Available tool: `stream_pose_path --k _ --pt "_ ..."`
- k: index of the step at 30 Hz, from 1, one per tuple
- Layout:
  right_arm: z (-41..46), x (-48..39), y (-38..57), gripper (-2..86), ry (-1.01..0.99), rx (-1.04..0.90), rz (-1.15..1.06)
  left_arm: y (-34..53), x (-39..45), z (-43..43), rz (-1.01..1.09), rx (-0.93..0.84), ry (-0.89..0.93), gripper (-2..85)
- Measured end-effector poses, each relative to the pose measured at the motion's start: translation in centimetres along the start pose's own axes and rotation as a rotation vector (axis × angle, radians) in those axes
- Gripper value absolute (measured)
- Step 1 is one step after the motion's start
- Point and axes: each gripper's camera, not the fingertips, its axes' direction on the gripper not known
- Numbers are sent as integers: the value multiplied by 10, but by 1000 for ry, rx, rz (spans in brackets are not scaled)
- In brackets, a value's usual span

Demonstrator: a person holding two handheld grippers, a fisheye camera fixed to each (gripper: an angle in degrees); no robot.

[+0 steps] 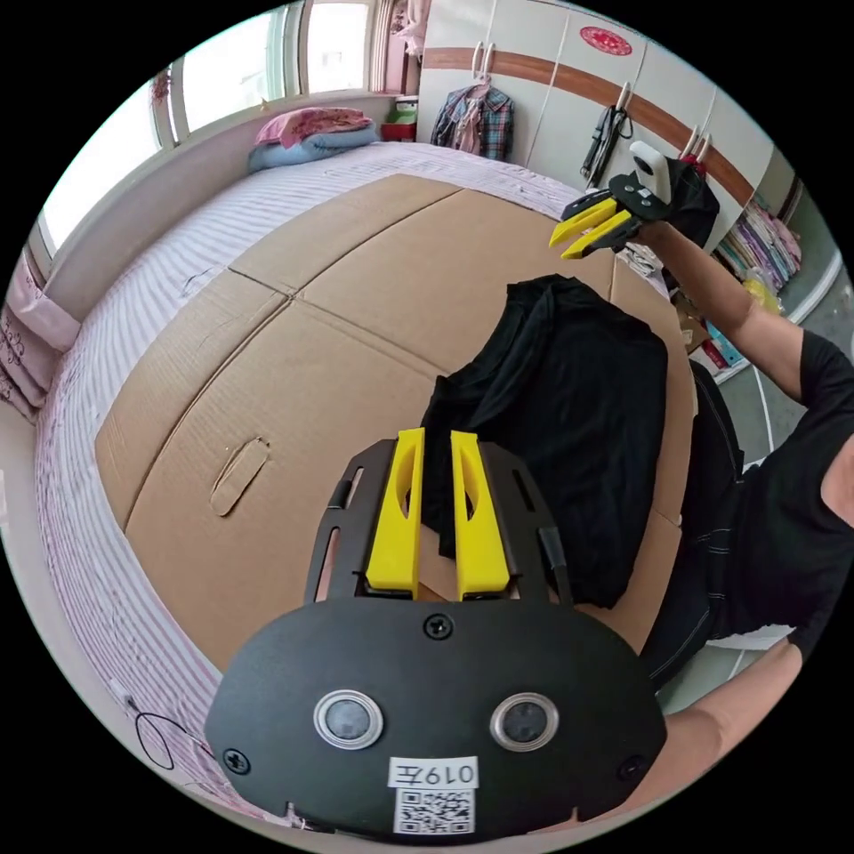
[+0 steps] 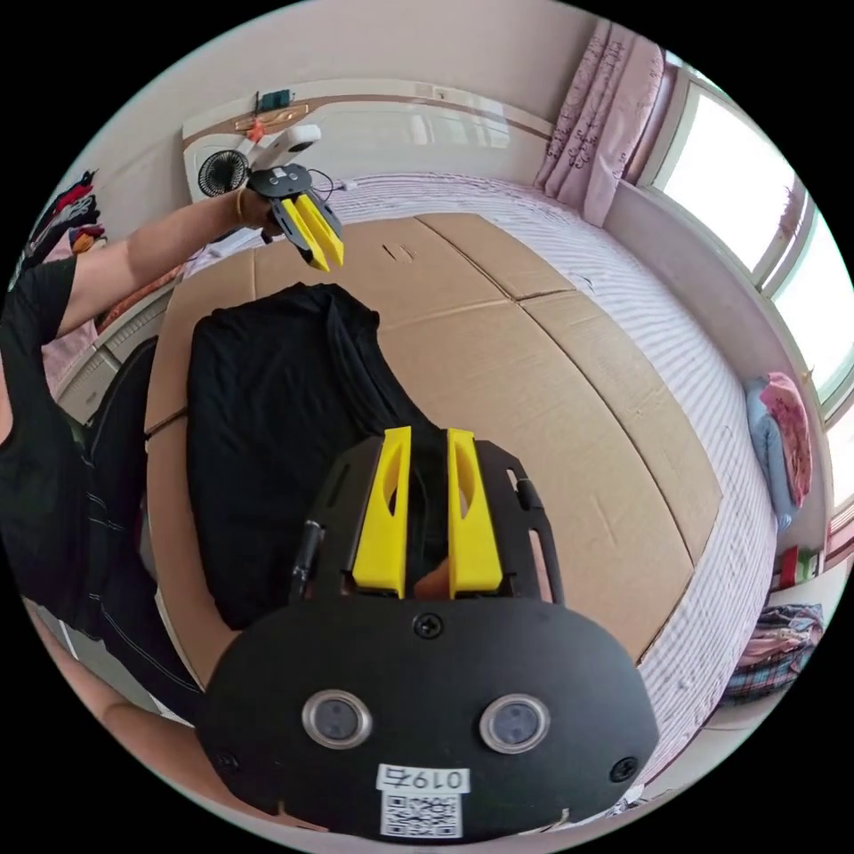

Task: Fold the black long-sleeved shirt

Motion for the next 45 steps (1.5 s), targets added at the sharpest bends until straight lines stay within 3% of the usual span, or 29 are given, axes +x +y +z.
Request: stream_pose_path --k 5,9,18,23,29,34,37,42,45 --pt "27 -56 -2 80 177 -57 -179 -7 92 12 216 -32 -196 97" --pt "42 -66 1 90 173 -113 -222 2 145 32 321 -55 -335 89" --pt "46 -50 8 65 223 -144 -218 40 171 41 313 -101 -366 34" --pt "44 -18 14 10 220 -126 -125 61 165 40 258 -110 -442 16" --pt "33 21 29 8 180 -116 0 95 147 42 159 -151 -431 11" --pt "-23 60 72 7 145 75 264 145 132 18 22 -89 -431 15" --pt "-65 76 122 -1 171 221 465 195 132 -22 -134 76 -418 15" --pt "-82 95 192 45 -11 269 737 330 120 -54 -608 370 -191 12" --pt "-75 104 210 58 -67 209 837 396 117 -43 -831 426 -127 9"
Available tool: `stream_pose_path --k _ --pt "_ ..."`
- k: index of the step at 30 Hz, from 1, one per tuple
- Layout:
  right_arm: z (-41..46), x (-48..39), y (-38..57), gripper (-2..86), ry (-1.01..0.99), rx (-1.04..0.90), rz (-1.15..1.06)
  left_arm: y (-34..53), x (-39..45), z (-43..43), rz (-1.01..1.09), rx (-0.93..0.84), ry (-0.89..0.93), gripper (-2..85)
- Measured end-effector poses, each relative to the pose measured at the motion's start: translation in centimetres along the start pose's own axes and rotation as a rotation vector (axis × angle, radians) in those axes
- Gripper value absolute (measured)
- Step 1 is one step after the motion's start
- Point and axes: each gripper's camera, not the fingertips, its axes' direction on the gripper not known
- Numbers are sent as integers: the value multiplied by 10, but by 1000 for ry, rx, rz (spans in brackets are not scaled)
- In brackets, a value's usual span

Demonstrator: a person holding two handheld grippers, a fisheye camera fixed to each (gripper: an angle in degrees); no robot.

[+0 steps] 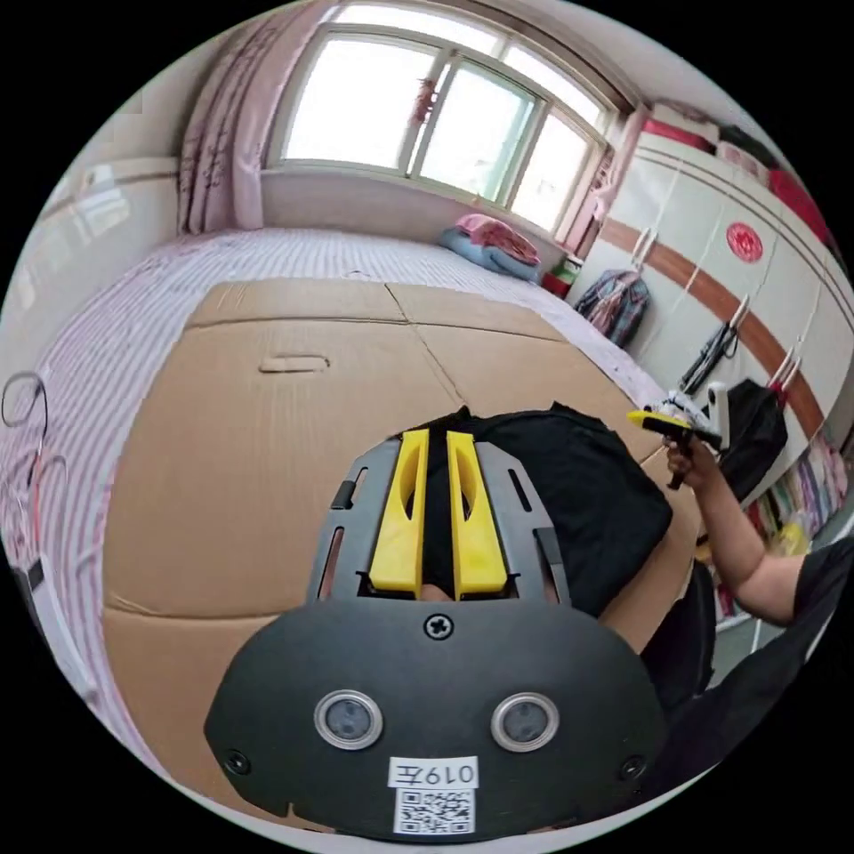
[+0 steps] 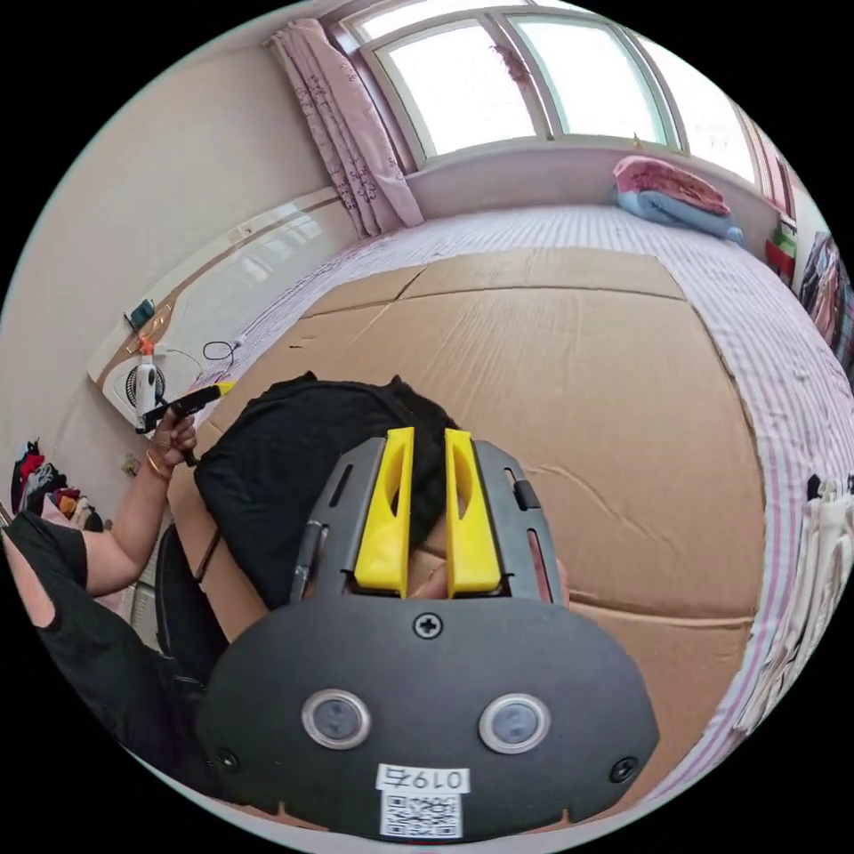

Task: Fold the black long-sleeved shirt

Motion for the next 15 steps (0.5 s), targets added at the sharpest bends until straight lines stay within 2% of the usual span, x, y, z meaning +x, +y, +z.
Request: stream_pose_path --k 5,15 --pt "0 35 -8 59 -107 -28 127 42 -45 7 -192 -41 -8 9" --pt "-7 86 -10 66 -159 -14 259 73 -74 38 -329 -28 183 21"
